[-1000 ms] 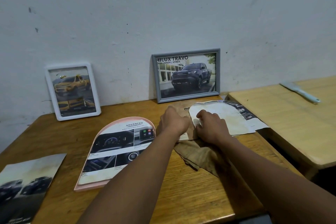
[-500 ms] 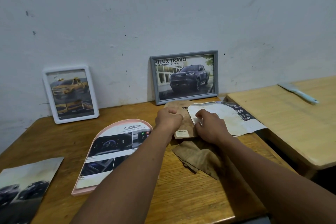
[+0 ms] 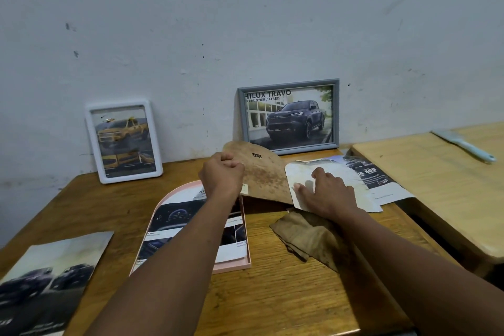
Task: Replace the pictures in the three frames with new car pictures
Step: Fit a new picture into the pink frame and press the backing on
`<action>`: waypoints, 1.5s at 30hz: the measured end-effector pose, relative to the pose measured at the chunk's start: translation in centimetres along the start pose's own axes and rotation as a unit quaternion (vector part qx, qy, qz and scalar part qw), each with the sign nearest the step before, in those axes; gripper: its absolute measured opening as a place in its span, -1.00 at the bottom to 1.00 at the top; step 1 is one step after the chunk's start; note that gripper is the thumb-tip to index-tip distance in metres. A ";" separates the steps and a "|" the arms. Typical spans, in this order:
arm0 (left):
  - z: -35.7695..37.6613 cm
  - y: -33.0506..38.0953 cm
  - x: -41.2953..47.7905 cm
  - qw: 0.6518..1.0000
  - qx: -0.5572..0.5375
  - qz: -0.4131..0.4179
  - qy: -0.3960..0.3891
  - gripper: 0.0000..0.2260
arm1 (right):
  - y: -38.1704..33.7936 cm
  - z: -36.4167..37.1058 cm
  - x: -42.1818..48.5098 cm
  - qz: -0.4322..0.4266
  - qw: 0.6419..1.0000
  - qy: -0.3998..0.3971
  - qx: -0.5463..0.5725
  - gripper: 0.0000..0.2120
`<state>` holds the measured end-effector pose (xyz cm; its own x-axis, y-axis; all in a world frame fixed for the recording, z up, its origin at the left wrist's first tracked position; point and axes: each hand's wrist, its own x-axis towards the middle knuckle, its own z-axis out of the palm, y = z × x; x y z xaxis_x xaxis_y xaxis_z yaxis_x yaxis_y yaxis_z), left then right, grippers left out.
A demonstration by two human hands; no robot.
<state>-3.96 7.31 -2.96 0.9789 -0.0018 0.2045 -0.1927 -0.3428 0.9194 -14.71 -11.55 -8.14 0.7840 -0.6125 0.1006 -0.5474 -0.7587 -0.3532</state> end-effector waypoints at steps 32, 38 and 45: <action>-17.5 -9.0 -2.1 0.975 0.161 0.003 -0.150 -0.35 | -14.6 3.5 -10.5 -0.120 0.970 0.000 0.210 -0.48; -17.3 -9.0 -2.2 0.906 0.390 0.109 -0.121 -0.36 | -14.6 3.4 -11.6 -0.114 0.981 0.027 0.156 -0.50; -16.4 -9.3 -1.7 0.938 0.309 0.081 -0.131 -0.44 | -14.2 3.8 -11.6 -0.125 0.988 0.061 0.071 -0.51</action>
<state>-4.90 25.93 -6.34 0.9390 -0.3038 0.1610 -0.3431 -0.7975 0.4962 -14.91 7.16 -7.78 0.8438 -0.4388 0.3091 -0.2878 -0.8560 -0.4295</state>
